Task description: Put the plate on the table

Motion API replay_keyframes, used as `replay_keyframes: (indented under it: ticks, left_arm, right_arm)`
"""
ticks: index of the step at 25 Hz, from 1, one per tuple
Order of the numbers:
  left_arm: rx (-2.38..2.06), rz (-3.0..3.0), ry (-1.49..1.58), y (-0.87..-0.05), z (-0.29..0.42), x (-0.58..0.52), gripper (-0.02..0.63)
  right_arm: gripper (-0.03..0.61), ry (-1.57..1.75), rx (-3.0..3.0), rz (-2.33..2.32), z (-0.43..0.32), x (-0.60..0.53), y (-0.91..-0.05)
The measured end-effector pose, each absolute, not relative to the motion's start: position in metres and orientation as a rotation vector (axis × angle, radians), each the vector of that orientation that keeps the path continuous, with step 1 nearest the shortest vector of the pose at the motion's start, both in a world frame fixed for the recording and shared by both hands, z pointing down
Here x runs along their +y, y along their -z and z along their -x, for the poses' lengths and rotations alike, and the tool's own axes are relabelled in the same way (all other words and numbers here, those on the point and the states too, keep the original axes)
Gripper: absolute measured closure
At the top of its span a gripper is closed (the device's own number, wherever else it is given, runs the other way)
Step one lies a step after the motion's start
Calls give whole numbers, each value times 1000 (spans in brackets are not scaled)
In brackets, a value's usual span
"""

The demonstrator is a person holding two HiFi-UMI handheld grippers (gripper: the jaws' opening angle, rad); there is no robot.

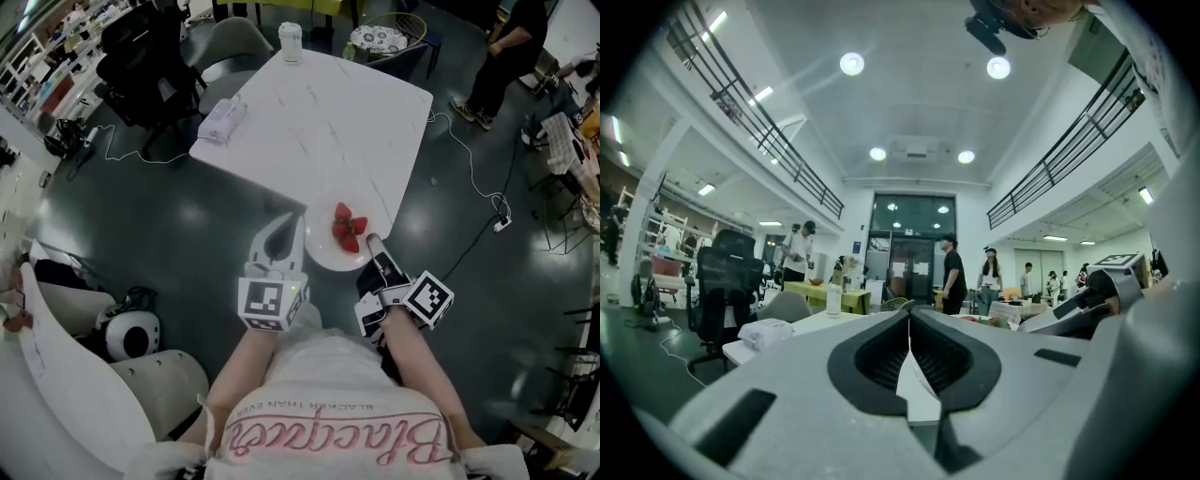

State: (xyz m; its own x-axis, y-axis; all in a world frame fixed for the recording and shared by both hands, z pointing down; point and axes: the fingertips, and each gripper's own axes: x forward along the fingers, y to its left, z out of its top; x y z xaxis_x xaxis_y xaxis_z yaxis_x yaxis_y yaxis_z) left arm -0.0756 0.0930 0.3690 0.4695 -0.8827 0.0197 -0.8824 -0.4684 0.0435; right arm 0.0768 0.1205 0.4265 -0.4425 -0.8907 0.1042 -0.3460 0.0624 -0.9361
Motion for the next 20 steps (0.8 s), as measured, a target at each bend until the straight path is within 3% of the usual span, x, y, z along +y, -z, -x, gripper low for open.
replay_keyframes:
  ticks: [20]
  left_arm:
    - [-1521, -2626, -9, -383, 124, -84, 607]
  right_arm:
    - [566, 1356, 1703, 1320, -43, -54, -424]
